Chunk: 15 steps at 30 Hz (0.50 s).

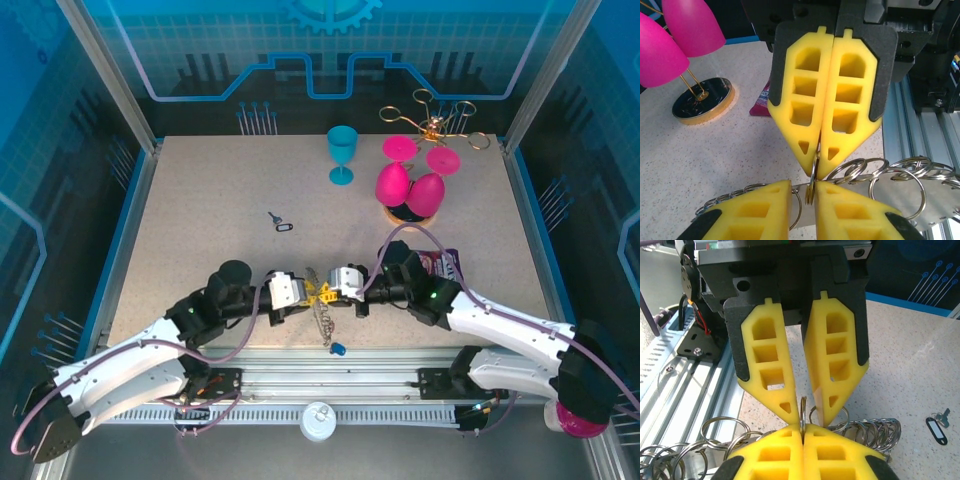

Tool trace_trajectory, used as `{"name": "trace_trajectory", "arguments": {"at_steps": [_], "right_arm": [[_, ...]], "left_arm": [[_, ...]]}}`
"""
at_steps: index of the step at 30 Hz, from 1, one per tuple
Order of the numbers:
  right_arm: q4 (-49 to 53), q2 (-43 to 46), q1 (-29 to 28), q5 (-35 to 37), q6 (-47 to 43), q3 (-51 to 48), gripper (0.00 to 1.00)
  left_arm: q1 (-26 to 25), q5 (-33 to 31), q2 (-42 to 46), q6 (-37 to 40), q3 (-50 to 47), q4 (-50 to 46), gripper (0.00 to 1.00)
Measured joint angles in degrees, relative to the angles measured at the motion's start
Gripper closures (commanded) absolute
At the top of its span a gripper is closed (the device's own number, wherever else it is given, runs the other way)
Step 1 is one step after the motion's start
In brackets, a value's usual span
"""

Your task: Put the keys on the keyring

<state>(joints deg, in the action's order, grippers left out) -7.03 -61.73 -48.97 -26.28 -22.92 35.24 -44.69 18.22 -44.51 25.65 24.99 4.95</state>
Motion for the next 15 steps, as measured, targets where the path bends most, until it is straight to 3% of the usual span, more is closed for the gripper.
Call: {"name": "trace_trajectory", "arguments": {"at_steps": [6, 12, 15], "right_arm": [[-2.75, 0.00, 0.28, -1.40, 2.40, -0.76, 1.00], [-3.89, -0.11, 0.59, -1.53, 3.48, -0.76, 1.00], [-3.98, -0.15, 0.66, -1.49, 3.45, -0.79, 0.99]], "left_arm": [[0.00, 0.50, 1.51, -3.23, -3.08, 5.40, 0.85], [0.07, 0.72, 1.79, -4.28, -3.96, 7.52, 0.99], [0.11, 0.70, 1.95, -4.35, -4.20, 7.87, 1.00]]}}
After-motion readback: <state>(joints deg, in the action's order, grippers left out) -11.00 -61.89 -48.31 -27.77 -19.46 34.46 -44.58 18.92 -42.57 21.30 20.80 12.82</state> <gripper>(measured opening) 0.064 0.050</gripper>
